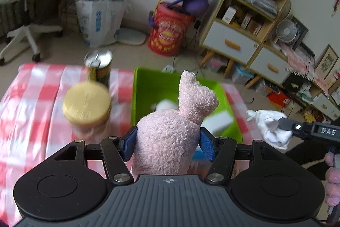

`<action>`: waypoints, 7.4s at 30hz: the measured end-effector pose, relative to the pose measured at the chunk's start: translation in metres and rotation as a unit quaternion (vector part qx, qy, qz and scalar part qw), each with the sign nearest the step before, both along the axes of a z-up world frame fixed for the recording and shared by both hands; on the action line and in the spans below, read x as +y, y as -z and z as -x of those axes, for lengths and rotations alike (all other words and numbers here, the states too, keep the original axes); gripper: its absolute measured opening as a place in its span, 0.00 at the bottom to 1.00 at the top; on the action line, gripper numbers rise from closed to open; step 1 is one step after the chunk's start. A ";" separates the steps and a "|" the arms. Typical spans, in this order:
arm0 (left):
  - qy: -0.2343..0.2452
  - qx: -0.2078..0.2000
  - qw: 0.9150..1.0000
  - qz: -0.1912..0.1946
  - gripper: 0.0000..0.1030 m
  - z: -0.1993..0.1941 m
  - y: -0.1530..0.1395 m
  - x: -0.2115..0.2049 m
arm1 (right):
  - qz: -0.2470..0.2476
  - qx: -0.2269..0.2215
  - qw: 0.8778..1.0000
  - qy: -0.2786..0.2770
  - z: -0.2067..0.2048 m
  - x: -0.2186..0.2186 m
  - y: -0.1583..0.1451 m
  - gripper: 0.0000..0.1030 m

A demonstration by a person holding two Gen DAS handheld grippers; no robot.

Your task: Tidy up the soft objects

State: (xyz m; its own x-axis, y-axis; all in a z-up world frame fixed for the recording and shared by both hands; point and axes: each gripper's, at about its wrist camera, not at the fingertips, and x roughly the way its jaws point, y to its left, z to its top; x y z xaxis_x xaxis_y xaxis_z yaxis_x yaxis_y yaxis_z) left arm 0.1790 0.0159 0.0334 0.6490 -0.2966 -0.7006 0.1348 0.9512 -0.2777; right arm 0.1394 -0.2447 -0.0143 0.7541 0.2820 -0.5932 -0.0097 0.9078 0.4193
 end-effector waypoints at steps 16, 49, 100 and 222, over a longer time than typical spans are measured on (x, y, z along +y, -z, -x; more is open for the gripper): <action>0.055 -0.012 0.998 0.010 0.59 -0.109 0.032 -0.070 | 0.000 -0.007 1.000 -0.013 -0.095 0.009 0.034 0.06; 0.053 0.031 0.996 -0.060 0.79 -0.132 0.074 -0.083 | 0.020 0.004 0.999 -0.025 -0.111 0.001 0.052 0.43; 0.074 -0.043 0.993 -0.085 0.95 0.091 0.115 -0.017 | 0.125 0.044 0.986 -0.105 0.076 0.051 0.104 0.77; 0.083 -0.057 0.994 -0.037 0.64 -0.079 0.073 -0.064 | 0.085 0.009 0.995 -0.047 -0.110 0.031 0.052 0.19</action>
